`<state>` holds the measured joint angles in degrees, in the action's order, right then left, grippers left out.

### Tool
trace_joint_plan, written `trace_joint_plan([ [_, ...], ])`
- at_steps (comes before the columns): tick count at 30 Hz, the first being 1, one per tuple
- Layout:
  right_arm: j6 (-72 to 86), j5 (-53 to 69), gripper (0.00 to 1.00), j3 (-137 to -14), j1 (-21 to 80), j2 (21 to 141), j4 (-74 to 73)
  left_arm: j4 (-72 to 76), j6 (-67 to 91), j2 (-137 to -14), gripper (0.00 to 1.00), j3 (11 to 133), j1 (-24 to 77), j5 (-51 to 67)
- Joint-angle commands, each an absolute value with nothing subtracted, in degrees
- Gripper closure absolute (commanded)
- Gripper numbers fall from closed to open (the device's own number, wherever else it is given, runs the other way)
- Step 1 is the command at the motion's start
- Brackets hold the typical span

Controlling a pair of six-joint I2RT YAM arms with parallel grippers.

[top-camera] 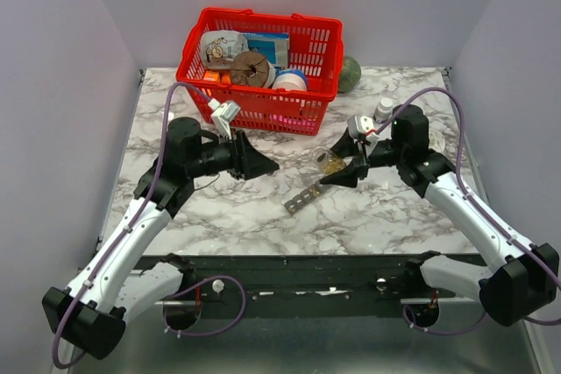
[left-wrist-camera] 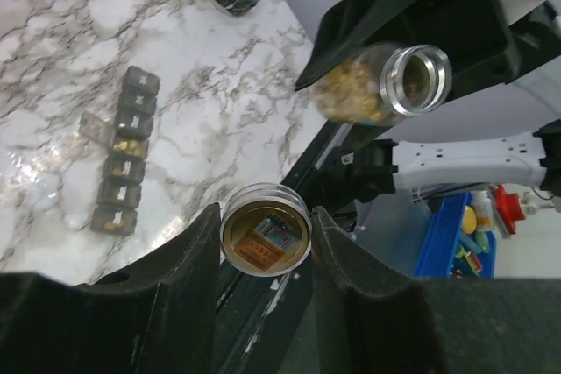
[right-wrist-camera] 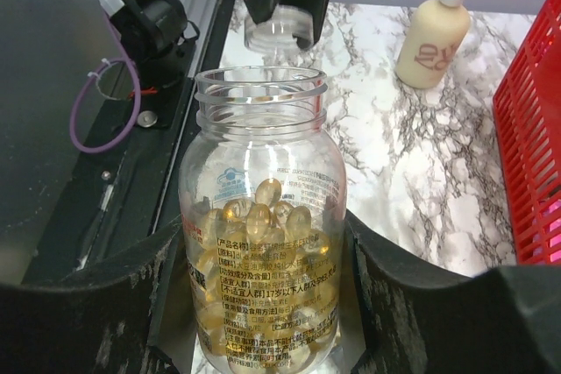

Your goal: Sort the pills into containers

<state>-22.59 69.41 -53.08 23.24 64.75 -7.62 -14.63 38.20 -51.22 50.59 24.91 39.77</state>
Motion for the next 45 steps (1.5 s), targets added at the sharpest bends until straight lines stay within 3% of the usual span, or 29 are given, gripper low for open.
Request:
trace_joint_plan([
  [1,-24.96,66.02,0.99,-55.10,23.29,65.74,-9.49,-16.08,42.53,-56.85,0.94,57.37,25.75,45.26],
  [12,-29.27,55.82,1.00,-57.65,25.57,67.67,-15.03,-12.57,51.06,-64.33,0.94,63.10,27.15,47.11],
  [22,-29.18,45.89,0.99,-59.68,29.27,70.75,-16.79,-17.22,50.71,-69.17,0.95,67.50,29.62,39.65],
  [31,-29.09,44.47,0.99,-60.03,30.94,71.98,-17.23,-20.04,49.48,-70.84,0.95,68.99,30.50,32.62],
  [45,-29.00,43.68,0.99,-60.56,32.17,72.86,-17.67,-17.67,51.41,-73.21,0.95,69.08,33.57,31.91],
])
